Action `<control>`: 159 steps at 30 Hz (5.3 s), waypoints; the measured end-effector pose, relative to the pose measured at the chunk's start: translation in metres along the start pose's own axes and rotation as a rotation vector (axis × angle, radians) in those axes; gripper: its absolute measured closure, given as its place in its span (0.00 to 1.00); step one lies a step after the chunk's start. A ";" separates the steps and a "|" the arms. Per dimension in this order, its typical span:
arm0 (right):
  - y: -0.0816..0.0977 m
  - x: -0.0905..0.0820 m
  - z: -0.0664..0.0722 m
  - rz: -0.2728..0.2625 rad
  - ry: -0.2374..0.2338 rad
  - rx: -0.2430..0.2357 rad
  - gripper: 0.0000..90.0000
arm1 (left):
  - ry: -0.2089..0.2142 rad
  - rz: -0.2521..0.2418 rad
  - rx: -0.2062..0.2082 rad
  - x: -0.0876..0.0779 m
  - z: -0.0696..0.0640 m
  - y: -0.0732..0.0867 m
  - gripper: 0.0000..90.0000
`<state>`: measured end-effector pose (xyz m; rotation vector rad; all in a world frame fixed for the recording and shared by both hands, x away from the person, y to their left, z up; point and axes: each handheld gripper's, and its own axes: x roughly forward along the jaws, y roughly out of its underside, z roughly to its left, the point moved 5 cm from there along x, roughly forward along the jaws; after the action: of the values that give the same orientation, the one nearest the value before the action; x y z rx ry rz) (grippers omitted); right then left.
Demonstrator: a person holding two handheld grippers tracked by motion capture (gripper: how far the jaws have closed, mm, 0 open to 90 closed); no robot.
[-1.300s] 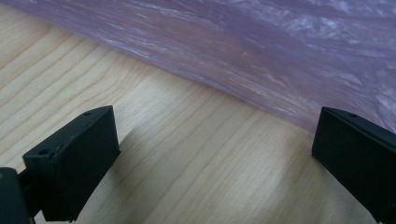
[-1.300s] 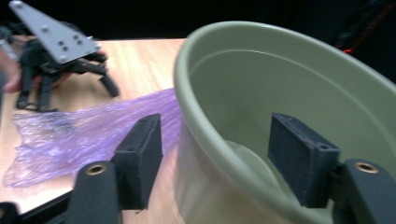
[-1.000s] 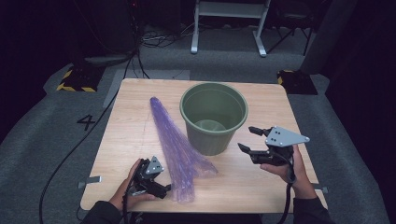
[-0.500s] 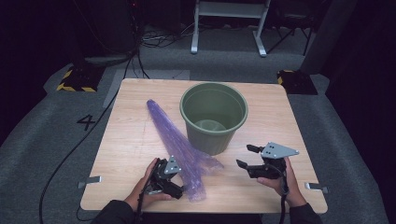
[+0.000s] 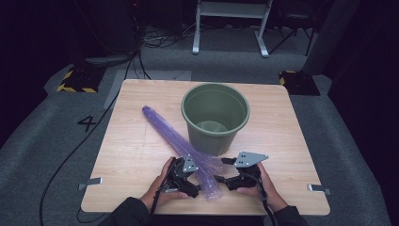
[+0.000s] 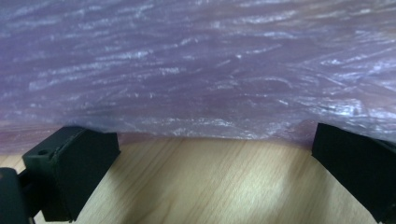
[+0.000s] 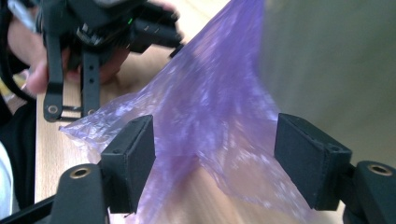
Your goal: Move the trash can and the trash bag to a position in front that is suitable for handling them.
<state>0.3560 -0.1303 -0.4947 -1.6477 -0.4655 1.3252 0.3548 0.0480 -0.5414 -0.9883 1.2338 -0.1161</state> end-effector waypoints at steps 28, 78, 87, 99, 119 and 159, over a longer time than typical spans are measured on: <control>0.044 -0.003 -0.034 0.084 0.066 -0.027 0.99 | 0.021 -0.003 0.024 -0.026 0.015 0.028 0.00; 0.038 -0.139 -0.135 -0.141 0.517 0.245 0.43 | -0.025 -0.009 -0.025 -0.080 0.058 0.087 0.01; 0.027 -0.095 -0.068 -0.107 0.305 0.167 0.39 | 0.020 -0.008 0.023 -0.070 0.042 0.075 0.01; 0.036 -0.051 -0.040 -0.065 0.262 0.133 0.27 | 0.066 -0.012 0.071 -0.052 0.028 0.056 0.03; 0.042 -0.024 -0.062 0.042 0.288 0.058 0.24 | 0.111 -0.005 0.121 -0.012 0.020 0.013 0.01; 0.068 -0.038 -0.103 0.095 0.283 0.166 0.71 | 0.036 -0.006 0.041 -0.068 0.051 0.073 0.01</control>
<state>0.4190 -0.2361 -0.5335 -1.7003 -0.1073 1.1420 0.3409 0.1593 -0.5420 -0.9581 1.2571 -0.1643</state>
